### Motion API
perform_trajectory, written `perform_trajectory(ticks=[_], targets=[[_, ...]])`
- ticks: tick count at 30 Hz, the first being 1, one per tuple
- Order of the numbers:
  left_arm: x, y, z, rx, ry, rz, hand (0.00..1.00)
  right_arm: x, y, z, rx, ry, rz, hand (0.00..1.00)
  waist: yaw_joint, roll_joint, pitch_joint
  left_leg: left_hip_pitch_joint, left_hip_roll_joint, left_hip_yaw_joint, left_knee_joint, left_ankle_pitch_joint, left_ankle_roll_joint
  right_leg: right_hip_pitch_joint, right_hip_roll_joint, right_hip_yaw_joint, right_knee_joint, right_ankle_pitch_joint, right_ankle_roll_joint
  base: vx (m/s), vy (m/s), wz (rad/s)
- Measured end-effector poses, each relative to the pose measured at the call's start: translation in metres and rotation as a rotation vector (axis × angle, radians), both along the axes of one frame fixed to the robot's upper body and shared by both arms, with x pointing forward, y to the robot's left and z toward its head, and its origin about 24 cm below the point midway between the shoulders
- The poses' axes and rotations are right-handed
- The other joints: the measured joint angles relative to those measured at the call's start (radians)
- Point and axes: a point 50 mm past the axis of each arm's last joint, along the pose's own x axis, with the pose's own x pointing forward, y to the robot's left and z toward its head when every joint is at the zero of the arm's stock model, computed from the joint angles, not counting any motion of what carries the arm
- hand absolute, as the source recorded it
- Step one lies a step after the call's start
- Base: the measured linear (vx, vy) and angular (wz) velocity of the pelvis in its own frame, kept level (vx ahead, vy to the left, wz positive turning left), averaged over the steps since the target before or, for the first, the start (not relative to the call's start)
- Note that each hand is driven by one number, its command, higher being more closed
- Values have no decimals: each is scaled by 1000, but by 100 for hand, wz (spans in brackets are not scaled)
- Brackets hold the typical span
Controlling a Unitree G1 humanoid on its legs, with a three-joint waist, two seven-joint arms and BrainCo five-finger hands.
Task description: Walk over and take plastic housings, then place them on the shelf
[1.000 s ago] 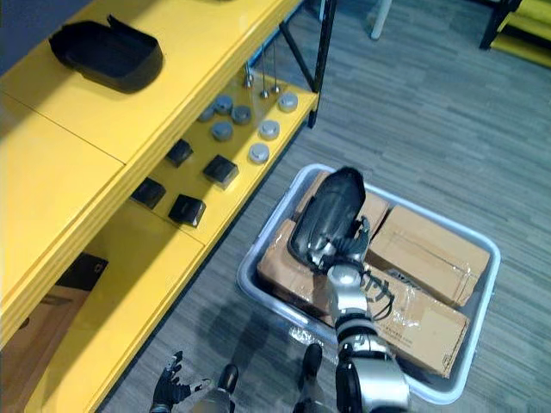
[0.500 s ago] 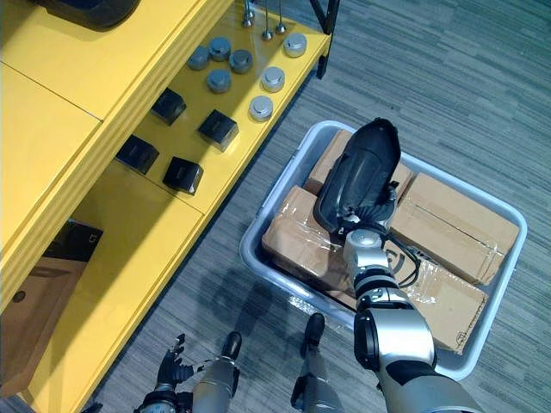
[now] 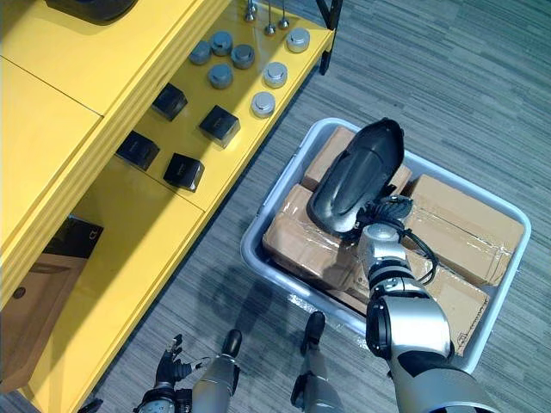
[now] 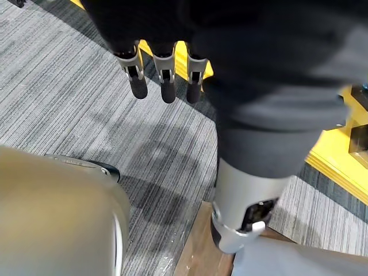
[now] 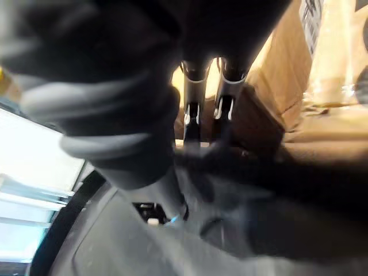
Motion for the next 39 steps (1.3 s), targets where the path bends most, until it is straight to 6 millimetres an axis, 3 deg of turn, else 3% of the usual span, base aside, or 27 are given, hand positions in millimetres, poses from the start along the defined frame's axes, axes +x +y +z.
perform_trajectory(ticks=[5,9,12,15,20,24,29,32,39], targets=[[3,-5,6,-16,-29,-17,0,-2,-15,7,-15,31,-6,100,1,0,1,4,-3,-16,2,0,0,13,-3,-13,0,0,0,36,45,11],[9,-27,28,-103,-141,-51,0,-4,-27,20,-196,57,-4,100,-15,0,1,14,-12,-26,9,1,1,33,-10,-14,0,0,0,33,59,10],[15,-42,51,-200,-253,-49,0,-4,-29,42,-392,36,6,100,-33,0,1,21,-17,-23,10,1,2,39,-15,-10,0,0,-1,10,42,0],[17,-44,65,-254,-323,-43,0,-3,-24,58,-534,1,18,100,-52,0,0,26,-15,-20,11,1,2,41,-13,-5,0,1,-1,-3,20,-6],[19,-45,87,-288,-425,-54,0,-16,1,77,-845,-146,61,100,-82,-5,-10,53,-10,4,7,-1,4,58,-8,18,0,1,-2,21,25,-11],[22,-46,102,-328,-486,-63,0,-32,13,61,-953,-190,93,100,-89,-12,-55,76,-8,21,-16,-1,5,61,-8,37,-1,0,-3,43,29,-13],[38,-56,119,-551,-530,-57,0,-42,31,32,-963,-183,162,100,-124,-27,-117,104,-7,37,-35,1,6,72,-9,46,-1,-1,-4,44,33,-8],[52,-77,125,-722,-503,-104,0,-48,58,20,-957,-225,249,100,-135,-34,-156,119,-4,52,-49,2,8,73,-6,64,-1,-1,-9,30,23,-12],[68,-100,128,-873,-431,-142,0,-66,109,8,-894,-333,387,100,-158,-47,-213,176,6,78,-100,13,7,92,1,89,-2,-5,-16,61,8,-12]])
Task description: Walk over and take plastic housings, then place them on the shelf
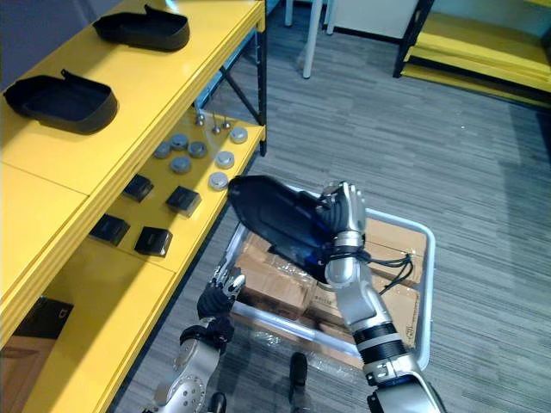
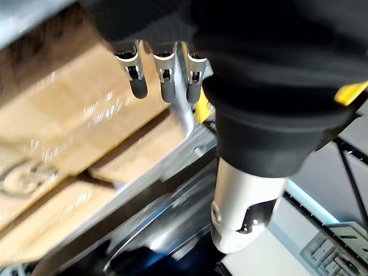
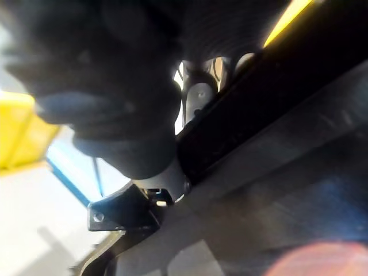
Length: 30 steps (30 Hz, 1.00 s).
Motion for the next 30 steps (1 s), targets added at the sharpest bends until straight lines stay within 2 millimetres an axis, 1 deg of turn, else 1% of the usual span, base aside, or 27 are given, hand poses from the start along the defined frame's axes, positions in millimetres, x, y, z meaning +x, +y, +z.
perform_trajectory(ticks=[1,2,5,8,11,14,15,17,20,24,25,26,27,28,29,30], targets=[[1,-4,0,-18,9,-17,0,-4,6,-1,20,-10,23,100,-1,-6,-13,3,0,7,-9,2,1,0,0,6,0,0,0,48,14,-12],[0,-6,0,-22,13,-26,0,-6,7,-1,27,-12,28,100,-2,-7,-18,6,0,7,-11,3,1,0,0,6,0,0,0,55,13,-9],[-2,-12,-7,-31,58,-54,0,-12,20,-11,55,12,68,100,-3,-15,-43,38,2,23,-24,4,2,18,1,12,-1,-1,-1,39,11,-11],[-2,-16,-7,-36,74,-73,0,-22,33,-18,82,20,116,100,-9,-21,-58,47,1,24,-27,4,2,25,0,14,-1,-2,-2,7,6,-1],[3,-18,-1,-52,67,-74,0,-33,57,-27,130,52,211,100,-24,-32,-70,68,4,28,-32,4,2,40,1,23,-1,-4,-4,5,9,-3],[8,-18,4,-81,86,-47,0,-45,64,-27,207,36,254,100,-28,-35,-78,74,5,29,-34,5,2,45,1,24,-2,-5,-5,1,4,-2],[9,-18,5,-83,91,-37,100,-47,64,-29,223,35,258,100,-31,-36,-84,75,5,29,-37,5,1,45,1,24,-2,-5,-5,0,0,0],[10,-17,6,-99,105,-18,100,-51,64,-32,251,40,259,100,-40,-38,-99,80,6,29,-44,8,0,46,1,23,-2,-6,-6,21,2,0],[19,-14,16,-147,103,35,100,-60,61,-36,342,29,273,100,-59,-46,-117,97,11,32,-53,11,-2,58,2,22,-2,-6,-6,50,7,-3],[25,-10,28,-224,85,115,100,-71,56,-41,417,19,276,100,-61,-56,-139,116,12,46,-59,11,-2,68,2,30,-3,-7,-6,24,14,-8],[26,-7,30,-233,76,137,100,-75,56,-41,440,15,289,0,-63,-59,-142,124,12,48,-63,11,-1,74,2,32,-4,-7,-6,0,12,-5],[26,-6,31,-238,77,147,100,-78,55,-42,456,11,300,0,-64,-61,-144,126,12,48,-64,10,-1,77,2,31,-6,-9,-6,0,0,0],[27,-4,32,-236,73,158,100,-83,56,-43,461,8,311,0,-65,-62,-151,125,13,51,-61,10,-2,77,4,30,-6,-15,-13,0,0,0],[28,0,34,-216,54,179,100,-90,58,-45,464,8,332,0,-66,-62,-157,124,14,51,-60,9,-4,78,7,30,-7,-22,-13,0,0,0],[31,9,39,-206,26,220,100,-97,61,-49,460,27,361,0,-67,-62,-162,124,17,51,-58,8,-5,78,12,29,-6,-24,-16,0,0,0],[31,14,43,-204,7,247,100,-101,63,-52,459,42,377,0,-69,-62,-163,124,19,50,-57,7,-7,79,14,27,-6,-25,-16,33,-22,0]])
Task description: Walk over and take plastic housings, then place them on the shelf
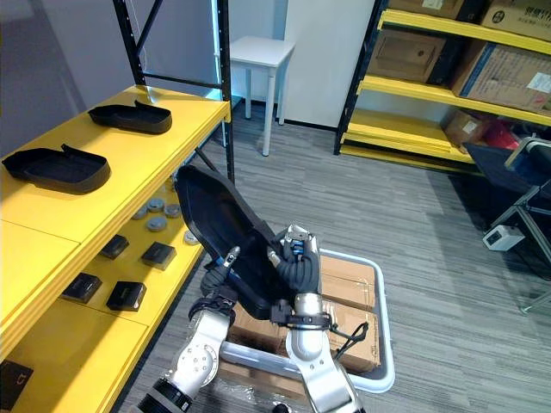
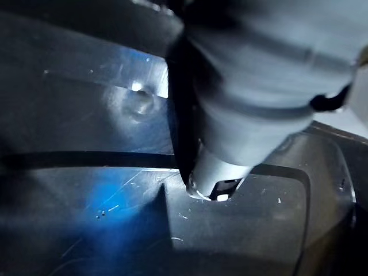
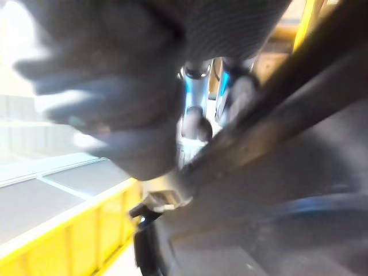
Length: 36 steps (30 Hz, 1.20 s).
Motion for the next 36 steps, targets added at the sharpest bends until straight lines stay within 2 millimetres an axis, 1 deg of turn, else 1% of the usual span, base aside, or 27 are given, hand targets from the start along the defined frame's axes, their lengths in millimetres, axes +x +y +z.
perform_trajectory(ticks=[2,5,6,9,11,13,14,15,16,17,18,19,20,21,23,24,26,27,28,29,30,31,32,33,34,35,36], targets=[[0,21,25,-2,-108,112,100,-12,12,-25,-55,105,107,0,-1,1,-3,0,11,-9,3,-3,-6,7,10,-12,3,1,-9,38,-26,8],[-13,29,62,8,-298,194,100,-25,36,-67,-93,314,244,0,16,8,-7,1,17,-51,1,1,-14,27,13,-55,4,-4,-16,60,-29,35],[-17,32,64,26,-318,219,100,-26,38,-70,-90,330,253,0,19,12,-9,2,17,-60,0,3,-14,33,12,-64,4,-5,-17,57,-10,44],[-38,71,49,224,-281,444,100,-20,40,-64,-53,313,245,0,42,30,-30,0,11,-90,-10,16,-11,45,5,-93,4,-11,-14,35,2,33],[-59,104,21,498,-115,640,100,-15,33,-63,-38,302,212,0,67,39,-28,-11,2,-151,-12,31,-15,66,-6,-152,4,-21,-12,-11,-20,72],[-71,118,8,640,-15,728,100,-13,26,-65,-36,305,184,0,82,42,-27,-33,-6,-201,-30,56,-11,77,-21,-219,4,-35,-12,-39,-40,111],[-77,124,3,712,34,768,100,-10,20,-68,-37,312,161,0,88,43,-31,-45,-4,-192,-61,64,38,77,-39,-258,5,-44,-12,-49,-77,158],[-85,132,-2,788,85,818,100,-8,13,-71,-37,326,130,0,97,42,-31,-51,23,-85,-128,88,165,82,-62,-324,5,-58,-2,-40,-118,182],[-89,137,-3,848,115,861,100,-6,5,-72,-37,328,100,0,98,44,-30,-55,58,38,-164,116,223,95,-82,-383,5,-71,1,-39,-108,210],[-97,144,-2,909,140,916,100,-2,-6,-74,-36,333,57,0,101,55,-30,-67,107,226,-175,126,238,109,-106,-454,1,-83,7,-43,-69,176],[-100,146,0,932,141,938,100,-1,-12,-75,-34,337,29,0,106,59,-33,-80,133,322,-159,126,226,111,-120,-489,1,-87,10,-36,3,181],[-103,147,5,972,130,979,100,1,-26,-76,-29,343,-29,0,108,68,-33,-111,170,502,-107,122,218,124,-145,-560,2,-92,18,55,96,186],[-108,148,12,1014,108,1012,100,-1,-38,-80,-26,355,-82,0,105,85,-36,-105,184,605,-107,132,204,157,-158,-635,6,-97,35,104,127,183],[-112,148,15,1033,94,1030,100,-2,-43,-81,-25,361,-101,0,105,90,-40,-101,189,627,-117,156,168,176,-163,-667,6,-99,46,141,152,173],[-128,150,30,1113,45,1095,100,-12,-54,-87,-20,385,-145,0,105,101,-48,-86,159,578,-180,285,60,249,-184,-780,7,-93,83,193,184,138],[-132,152,33,1126,39,1116,100,-15,-55,-87,-13,388,-152,0,110,99,-49,-85,147,562,-186,307,38,263,-192,-797,8,-91,94,252,224,105],[-146,161,40,1154,40,1174,100,-19,-60,-89,23,404,-184,0,120,81,-59,-84,68,514,-196,312,44,298,-277,-864,70,-102,120,260,235,94],[-148,162,42,1158,35,1179,100,-19,-61,-89,27,405,-191,0,121,81,-59,-81,48,499,-197,301,54,301,-312,-881,122,-113,131,257,238,91],[-150,162,45,1159,21,1176,100,-19,-65,-89,27,406,-203,0,121,84,-59,-73,21,474,-203,296,63,301,-375,-895,220,-128,140,314,342,103],[-152,159,53,1159,-27,1169,100,-19,-72,-89,25,410,-228,0,121,82,-53,-46,-24,435,-209,293,91,296,-483,-895,415,-134,101,290,347,100],[-152,158,56,1157,-50,1169,100,-18,-74,-89,27,412,-236,0,119,79,-50,-35,-38,419,-209,287,100,282,-521,-866,490,-127,56,290,427,100],[-152,155,63,1146,-102,1165,100,-18,-79,-89,35,410,-262,0,113,84,-41,-17,-44,378,-210,267,122,228,-537,-708,617,-145,-6,181,232,95],[-150,153,67,1124,-153,1150,100,-18,-81,-87,59,401,-282,0,93,86,-37,-16,-35,319,-213,261,129,157,-445,-528,702,-285,14,172,158,102],[-149,152,69,1116,-173,1136,100,-19,-82,-84,69,390,-290,0,81,86,-31,-13,-33,288,-219,261,129,125,-380,-452,715,-342,19,169,2,110],[-146,151,70,1104,-193,1118,100,-19,-84,-79,79,367,-302,0,63,85,-20,-10,-31,251,-223,262,130,91,-289,-365,693,-391,29,175,-18,124],[-137,146,68,1069,-211,1062,100,-21,-93,-68,89,318,-338,0,43,77,-6,9,-39,213,-238,270,134,58,-157,-253,591,-416,33,200,-26,124],[-133,144,65,1050,-210,1024,100,-21,-98,-62,92,288,-360,0,35,66,-1,24,-55,197,-241,275,126,51,-106,-201,499,-410,34,155,-31,105]])
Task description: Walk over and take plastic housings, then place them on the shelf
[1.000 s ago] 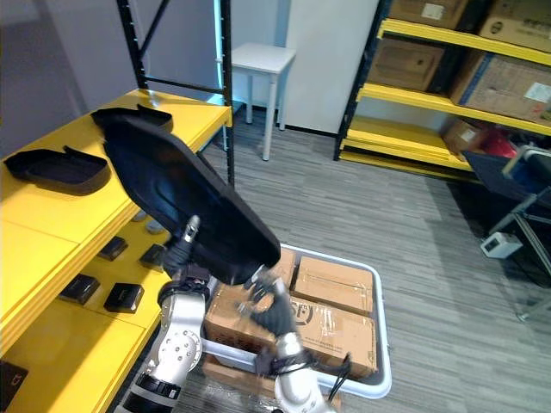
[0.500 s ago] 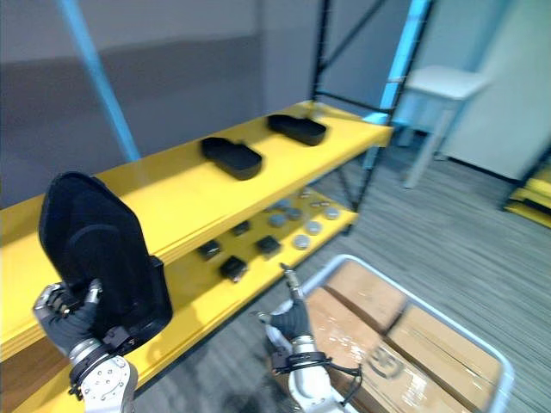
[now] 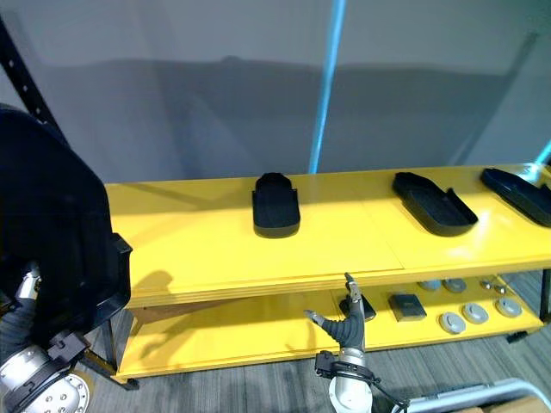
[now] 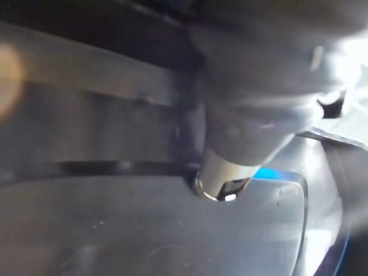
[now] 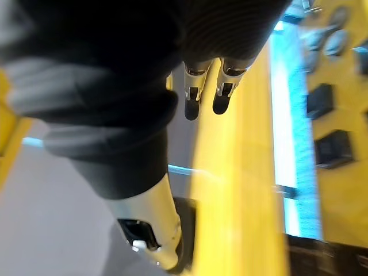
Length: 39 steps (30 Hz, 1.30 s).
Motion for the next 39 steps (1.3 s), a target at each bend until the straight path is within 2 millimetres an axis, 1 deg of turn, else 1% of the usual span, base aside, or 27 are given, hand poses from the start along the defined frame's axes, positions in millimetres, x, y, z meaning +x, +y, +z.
perform_trajectory(ticks=[1,2,4,5,7,9,10,13,14,15,16,17,18,19,20,21,23,24,25,26,27,28,29,31,32,34,39], targets=[[2,-2,-1,-6,6,-21,100,-1,-2,4,-1,-17,-12,0,-5,-17,0,5,-21,-8,6,0,-6,2,15,32,-76,27,-18,162,-63,69],[4,-7,-7,-47,16,-63,100,-3,-8,9,-20,-46,-38,0,-3,-13,12,26,-35,-30,16,-15,-22,30,17,35,-107,38,-34,182,-65,37],[4,-12,-6,-62,-4,-124,100,-1,-10,17,-39,-81,-45,0,25,10,17,3,-9,-21,80,-67,-35,65,42,35,-177,52,-33,177,-53,-5],[3,-12,-3,-74,-36,-153,100,5,-8,29,-37,-141,-40,0,35,27,35,-73,24,-20,246,-145,-62,86,71,37,-222,72,-39,113,-45,-22],[4,-13,-5,-117,-50,-188,100,13,-6,40,-36,-192,-37,0,37,35,57,-121,47,-31,395,-187,-112,127,85,47,-260,87,-41,112,-30,-21],[5,-14,-6,-159,-61,-220,100,16,-5,46,-36,-225,-41,0,36,31,61,-149,55,-18,478,-211,-123,157,66,46,-280,91,-41,109,55,-7],[6,-16,-6,-181,-79,-263,100,15,-6,52,-42,-254,-44,0,37,31,60,-156,100,6,502,-223,-106,166,54,46,-284,91,-41,133,129,-5],[12,-20,-8,-196,-91,-339,100,13,-8,59,-67,-296,-44,0,16,33,58,-186,232,-8,435,-219,-110,160,6,39,-281,95,-33,112,212,6],[14,-21,-12,-220,-77,-365,100,12,-8,59,-64,-298,-45,0,6,46,50,-180,272,-33,376,-213,-104,161,-8,33,-282,101,-19,111,323,4],[16,-22,-14,-230,-71,-381,100,12,-8,59,-64,-299,-47,0,5,54,44,-174,284,-52,351,-210,-105,162,-15,28,-284,102,-7,121,392,-3],[17,-25,-15,-250,-69,-414,100,11,-9,59,-65,-303,-49,0,-1,76,30,-160,294,-72,308,-186,-113,175,-32,14,-301,101,51,144,493,11],[21,-31,-17,-271,-65,-472,100,8,-11,59,-63,-306,-57,0,-15,107,10,-147,283,-89,259,-127,-211,196,-48,6,-322,108,107,158,553,22],[24,-32,-18,-259,-52,-503,100,7,-9,54,-42,-286,-62,0,-15,75,9,-139,245,-83,260,-122,-241,209,-87,7,-324,112,124,173,571,42],[31,-36,-21,-244,-14,-563,100,1,-5,46,14,-255,-65,0,-15,22,-2,-122,164,-67,239,-116,-210,209,-164,7,-311,141,126,142,423,34],[33,-35,-23,-242,3,-575,100,1,-1,43,38,-245,-58,0,-13,3,-12,-122,134,-58,237,-119,-192,192,-198,13,-289,151,124,182,555,3],[36,-34,-27,-244,31,-590,100,2,9,43,58,-242,-9,0,2,-11,-20,-114,101,-21,238,-134,-157,129,-244,16,-219,199,94,129,447,-34],[36,-32,-29,-254,37,-602,100,4,17,43,62,-238,41,0,21,-6,-18,-92,101,27,232,-146,-126,69,-254,9,-155,237,50,92,435,-62],[40,-34,-31,-260,46,-622,100,4,21,41,61,-228,71,0,10,1,-13,-77,102,31,220,-147,-112,44,-219,28,-95,183,81,55,318,-25],[45,-37,-34,-270,65,-647,100,2,21,39,55,-214,83,0,-13,2,-12,-58,102,19,194,-138,-98,38,-127,102,-70,97,91,29,180,9],[48,-39,-36,-278,73,-659,100,1,21,37,53,-208,87,0,-22,2,-12,-49,102,15,180,-133,-92,37,-71,152,-72,60,88,24,111,25],[54,-43,-40,-311,86,-689,100,-1,20,36,46,-198,91,0,-30,3,-12,-34,96,12,164,-128,-87,38,29,238,-104,14,72,17,59,16],[58,-46,-42,-337,89,-710,100,-2,19,35,39,-193,94,0,-35,2,-12,-35,84,10,163,-127,-86,43,68,255,-159,4,43,44,50,14],[63,-50,-44,-377,86,-728,100,-3,15,35,15,-186,98,0,-43,17,-6,-45,77,1,162,-123,-87,65,75,245,-209,33,-21,42,21,11],[69,-57,-43,-408,87,-768,100,-4,11,33,-2,-171,92,0,-54,44,9,-49,77,-10,124,-98,-91,74,77,229,-261,63,-20,16,6,13],[74,-59,-43,-421,93,-789,100,-5,9,31,-9,-160,95,0,-55,48,12,-40,79,-9,89,-80,-94,74,82,228,-276,73,-23,-5,-20,9],[83,-59,-41,-444,91,-806,100,-5,8,33,-24,-163,110,0,-57,48,11,-39,82,-8,58,-63,-100,62,92,228,-282,79,-26,0,-17,-1],[121,-42,-41,-449,181,-799,100,-13,9,39,-61,-167,203,0,-66,50,15,-42,82,-8,-7,-24,-105,30,97,226,-281,81,-27,0,0,0]])
